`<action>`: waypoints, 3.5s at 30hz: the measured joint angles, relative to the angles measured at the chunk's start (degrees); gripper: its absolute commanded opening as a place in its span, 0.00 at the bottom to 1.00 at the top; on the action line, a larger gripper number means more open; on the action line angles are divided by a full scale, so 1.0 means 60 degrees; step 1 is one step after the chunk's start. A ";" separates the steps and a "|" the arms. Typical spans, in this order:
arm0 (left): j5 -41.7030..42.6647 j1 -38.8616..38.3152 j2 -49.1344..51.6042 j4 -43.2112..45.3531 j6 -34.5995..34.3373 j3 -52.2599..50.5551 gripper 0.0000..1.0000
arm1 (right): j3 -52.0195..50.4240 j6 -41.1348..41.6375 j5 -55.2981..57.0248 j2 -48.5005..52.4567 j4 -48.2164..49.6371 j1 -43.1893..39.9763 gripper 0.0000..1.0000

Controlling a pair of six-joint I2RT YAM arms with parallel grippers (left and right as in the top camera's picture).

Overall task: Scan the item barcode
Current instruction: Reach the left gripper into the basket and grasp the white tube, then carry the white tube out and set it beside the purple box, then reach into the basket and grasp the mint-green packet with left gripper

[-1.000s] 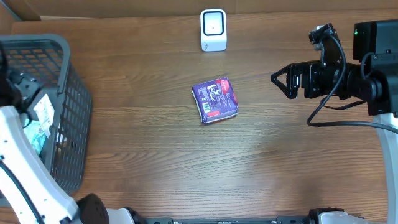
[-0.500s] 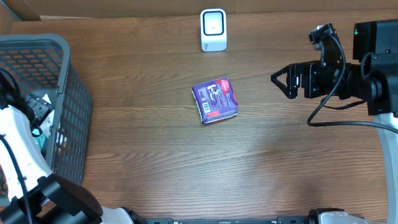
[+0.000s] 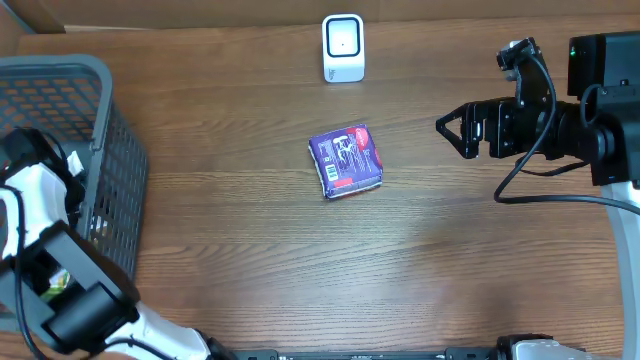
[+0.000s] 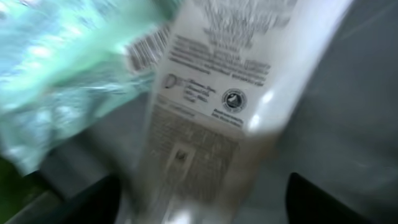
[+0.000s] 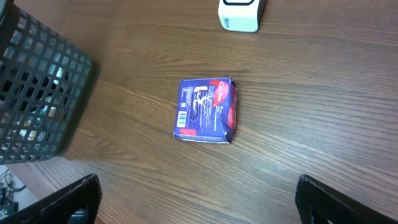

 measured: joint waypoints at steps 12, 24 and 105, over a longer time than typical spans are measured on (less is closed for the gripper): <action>0.0266 0.0000 0.0688 -0.0189 0.0051 0.0178 0.22 | 0.0000 0.0000 0.0000 0.0000 -0.0058 0.0000 1.00; 0.0401 -0.0018 0.1093 -0.4470 0.0011 0.5064 0.04 | 0.0000 0.0000 0.0000 0.0000 0.0186 0.0000 1.00; -0.0805 -0.5996 -0.1723 -0.7617 -0.2801 0.8969 0.54 | 0.0000 -0.0004 0.0000 0.0000 -0.0171 0.0000 1.00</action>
